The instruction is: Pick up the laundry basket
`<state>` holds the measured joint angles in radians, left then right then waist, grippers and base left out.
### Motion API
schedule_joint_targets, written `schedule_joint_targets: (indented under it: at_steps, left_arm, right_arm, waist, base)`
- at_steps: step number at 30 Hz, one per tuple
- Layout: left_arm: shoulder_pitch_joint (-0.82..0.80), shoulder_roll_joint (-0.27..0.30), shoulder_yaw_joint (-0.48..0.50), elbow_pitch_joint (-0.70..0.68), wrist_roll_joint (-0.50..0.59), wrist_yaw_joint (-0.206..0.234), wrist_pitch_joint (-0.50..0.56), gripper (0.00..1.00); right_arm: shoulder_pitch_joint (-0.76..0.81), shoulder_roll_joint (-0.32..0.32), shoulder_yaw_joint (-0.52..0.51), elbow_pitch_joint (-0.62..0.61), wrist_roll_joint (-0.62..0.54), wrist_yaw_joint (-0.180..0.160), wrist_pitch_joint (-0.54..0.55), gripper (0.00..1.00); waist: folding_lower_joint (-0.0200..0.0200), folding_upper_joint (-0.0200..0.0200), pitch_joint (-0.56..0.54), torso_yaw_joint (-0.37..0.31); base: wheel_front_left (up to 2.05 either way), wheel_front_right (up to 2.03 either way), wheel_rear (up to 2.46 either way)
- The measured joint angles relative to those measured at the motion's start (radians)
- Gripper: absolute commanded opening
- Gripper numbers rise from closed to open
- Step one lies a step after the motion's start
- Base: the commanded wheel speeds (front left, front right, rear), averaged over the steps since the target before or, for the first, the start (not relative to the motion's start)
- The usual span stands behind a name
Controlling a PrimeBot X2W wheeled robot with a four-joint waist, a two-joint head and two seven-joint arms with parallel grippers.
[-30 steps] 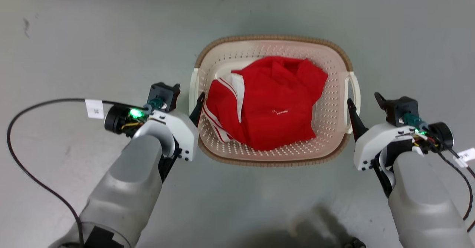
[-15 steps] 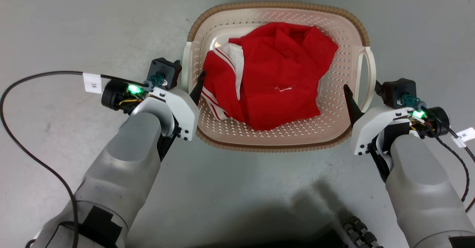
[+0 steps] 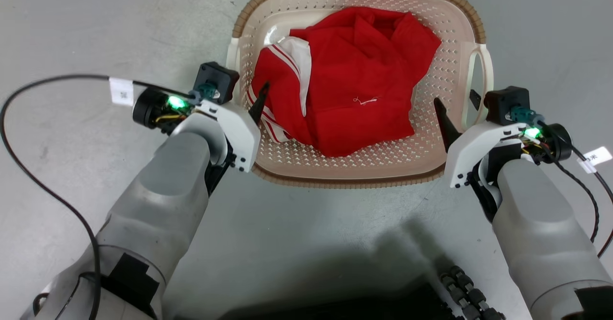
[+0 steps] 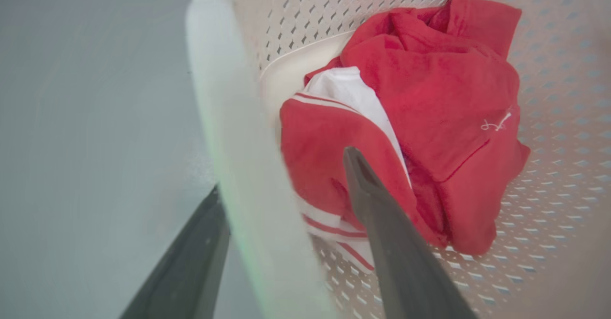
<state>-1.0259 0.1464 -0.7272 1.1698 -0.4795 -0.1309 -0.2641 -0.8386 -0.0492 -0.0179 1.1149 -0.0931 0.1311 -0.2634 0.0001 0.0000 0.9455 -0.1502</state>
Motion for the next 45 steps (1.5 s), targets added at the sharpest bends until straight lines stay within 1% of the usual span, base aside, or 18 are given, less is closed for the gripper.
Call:
schedule_joint_targets:
  at_steps: [1, 6, 11, 12, 17, 26, 32, 36, 43, 45]
  left_arm:
    - [-0.007, 0.001, -0.004, 0.0, -0.001, 0.0, 0.0, 0.0]
    - [-0.025, -0.004, -0.02, 0.011, -0.027, 0.009, -0.002, 0.0]
    - [-0.021, -0.01, -0.04, 0.022, -0.056, 0.009, -0.003, 0.0]
    - [-0.009, -0.015, -0.052, 0.028, -0.078, 0.009, -0.003, 0.0]
    - [0.029, -0.029, -0.077, 0.042, -0.128, 0.012, 0.002, 0.0]
    - [0.13, -0.044, -0.117, 0.058, -0.222, 0.012, 0.034, 0.0]
    - [0.192, -0.05, -0.147, 0.06, -0.279, 0.013, 0.086, 0.0]
    - [0.246, -0.05, -0.17, 0.053, -0.322, 0.016, 0.134, 0.0]
    - [0.325, -0.046, -0.212, 0.029, -0.393, 0.016, 0.211, 0.0]
    - [0.357, -0.04, -0.229, 0.022, -0.424, 0.016, 0.241, 0.0]
  right_arm:
    - [-0.006, 0.0, 0.003, 0.004, 0.006, 0.0, 0.0, 0.0]
    - [-0.017, 0.007, 0.021, 0.019, 0.022, 0.0, 0.003, 0.0]
    - [-0.019, 0.005, 0.036, 0.029, 0.027, 0.0, 0.003, 0.0]
    - [-0.016, 0.003, 0.041, 0.038, 0.022, 0.0, 0.004, 0.0]
    - [0.002, 0.002, 0.044, 0.067, 0.003, 0.0, 0.006, 0.0]
    - [0.05, 0.0, 0.058, 0.145, -0.016, 0.0, 0.007, 0.0]
    - [0.091, -0.001, 0.081, 0.17, -0.021, 0.0, 0.028, 0.0]
    - [0.129, -0.002, 0.127, 0.178, 0.01, 0.0, 0.068, 0.0]
    - [0.187, -0.004, 0.235, 0.181, 0.102, 0.0, 0.139, 0.0]
    - [0.213, -0.004, 0.281, 0.181, 0.142, 0.0, 0.169, 0.0]
  waist:
    - [-0.0001, 0.0, 0.003, 0.0]
    - [0.0, 0.0, 0.004, 0.002]
    - [0.0, 0.0, -0.026, 0.005]
    - [0.0, 0.0, -0.055, 0.009]
    - [-0.0001, 0.0, -0.122, 0.019]
    - [-0.0001, 0.0001, -0.3, 0.047]
    - [-0.0002, 0.0001, -0.425, 0.072]
    - [-0.0002, 0.0001, -0.507, 0.088]
    - [-0.0003, 0.0001, -0.65, 0.11]
    - [-0.0004, 0.0001, -0.708, 0.119]
  base:
    - [0.0, 0.0, 0.0]
    - [0.0, 0.0, 0.0]
    - [0.0, 0.0, 0.0]
    - [0.0, 0.0, 0.0]
    - [0.0, 0.0, 0.0]
    - [0.0, 0.0, 0.0]
    - [0.0, 0.0, 0.0]
    - [0.0, 0.0, 0.0]
    - [0.0, 0.0, 0.0]
    - [0.0, 0.0, 0.0]
